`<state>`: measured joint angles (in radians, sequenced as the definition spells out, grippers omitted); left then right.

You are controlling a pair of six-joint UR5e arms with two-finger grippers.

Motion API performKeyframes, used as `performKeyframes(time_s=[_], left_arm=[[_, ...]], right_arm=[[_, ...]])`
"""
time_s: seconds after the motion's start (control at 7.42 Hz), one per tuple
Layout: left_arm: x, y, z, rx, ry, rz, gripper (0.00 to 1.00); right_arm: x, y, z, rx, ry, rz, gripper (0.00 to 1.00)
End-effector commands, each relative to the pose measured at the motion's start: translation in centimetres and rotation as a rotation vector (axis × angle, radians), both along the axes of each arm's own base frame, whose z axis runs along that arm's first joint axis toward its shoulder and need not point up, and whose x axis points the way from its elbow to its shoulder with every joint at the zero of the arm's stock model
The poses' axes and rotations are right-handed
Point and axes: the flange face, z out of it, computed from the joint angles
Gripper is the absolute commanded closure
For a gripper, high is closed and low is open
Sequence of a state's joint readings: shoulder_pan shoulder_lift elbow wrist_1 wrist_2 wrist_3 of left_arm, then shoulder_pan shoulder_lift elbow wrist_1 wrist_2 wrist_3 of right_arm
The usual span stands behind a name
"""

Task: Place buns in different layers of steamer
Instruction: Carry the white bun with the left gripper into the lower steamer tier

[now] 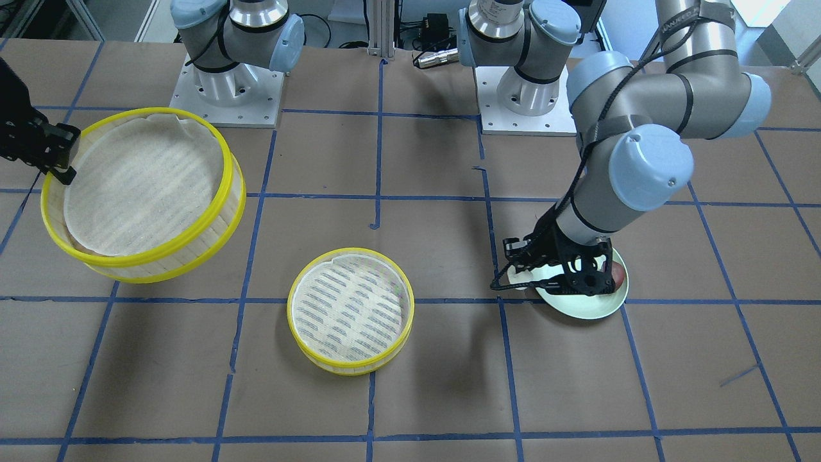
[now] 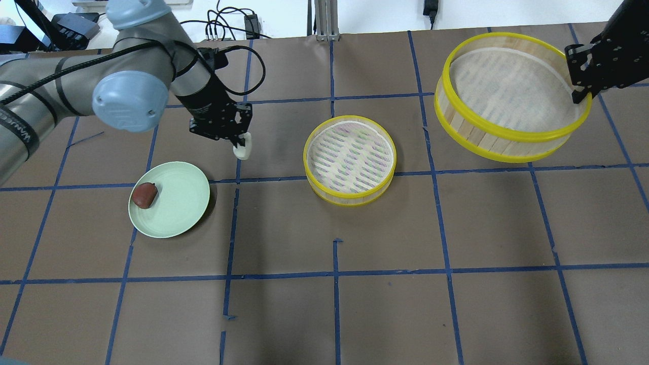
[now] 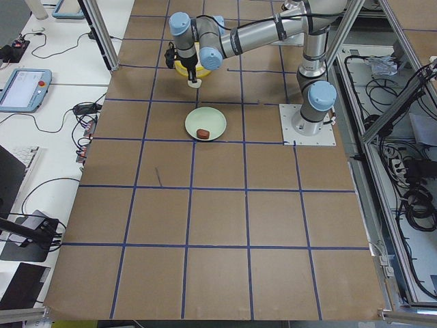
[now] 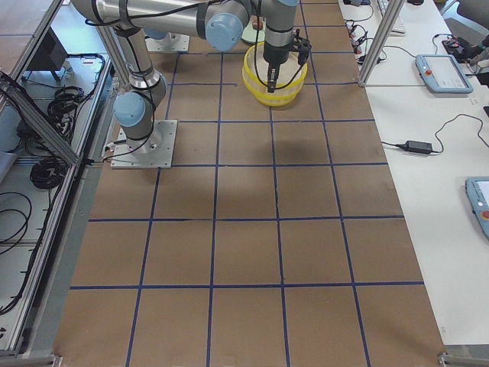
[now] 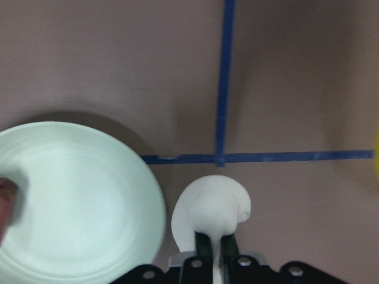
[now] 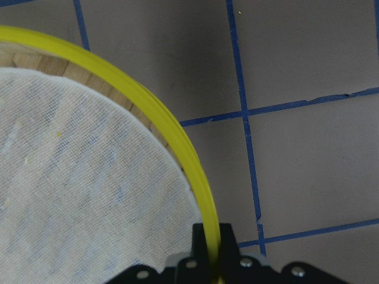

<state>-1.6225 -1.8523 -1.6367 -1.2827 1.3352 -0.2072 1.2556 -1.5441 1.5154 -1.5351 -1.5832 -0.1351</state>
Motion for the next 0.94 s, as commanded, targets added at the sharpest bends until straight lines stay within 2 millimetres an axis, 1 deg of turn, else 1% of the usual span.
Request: performKeyframes(time_s=[0.0,0.13,0.27,0.4,0.54,0.67,0.81], left_arm=[[-8.8,-0.4,-1.5,-0.027,0.178,0.133,0.91],[-12.2,-0.2,-4.0,-0.027,0.183,0.147,0.88],[-13.7,-0.1,-6.3,-0.010,0.176,0.124,0.68],[-13.9,-0.7,-7.7,-0.021,0.176,0.117,0.34],[-14.0,-1.0,-9.4,-0.006,0.171,0.113,0.21],[-14.1,-0.9,-9.3,-0.006,0.170,0.113,0.12],[-14.0,-0.6,-7.0,-0.040,0.174,0.109,0.07]], right_arm=[[-0.6,0.2,-0.3,0.005,-0.002,-0.012,0.90],[-0.6,0.2,-0.4,0.009,-0.003,-0.015,0.90],[-0.5,0.3,-0.4,0.009,-0.005,-0.016,0.90],[-0.5,0.3,-0.4,0.009,-0.005,-0.016,0.90],[-0.5,0.2,-0.3,0.006,-0.004,-0.016,0.90],[-0.5,0.3,-0.1,0.005,0.003,-0.015,0.90],[-0.5,0.3,-0.2,0.006,0.001,-0.015,0.90]])
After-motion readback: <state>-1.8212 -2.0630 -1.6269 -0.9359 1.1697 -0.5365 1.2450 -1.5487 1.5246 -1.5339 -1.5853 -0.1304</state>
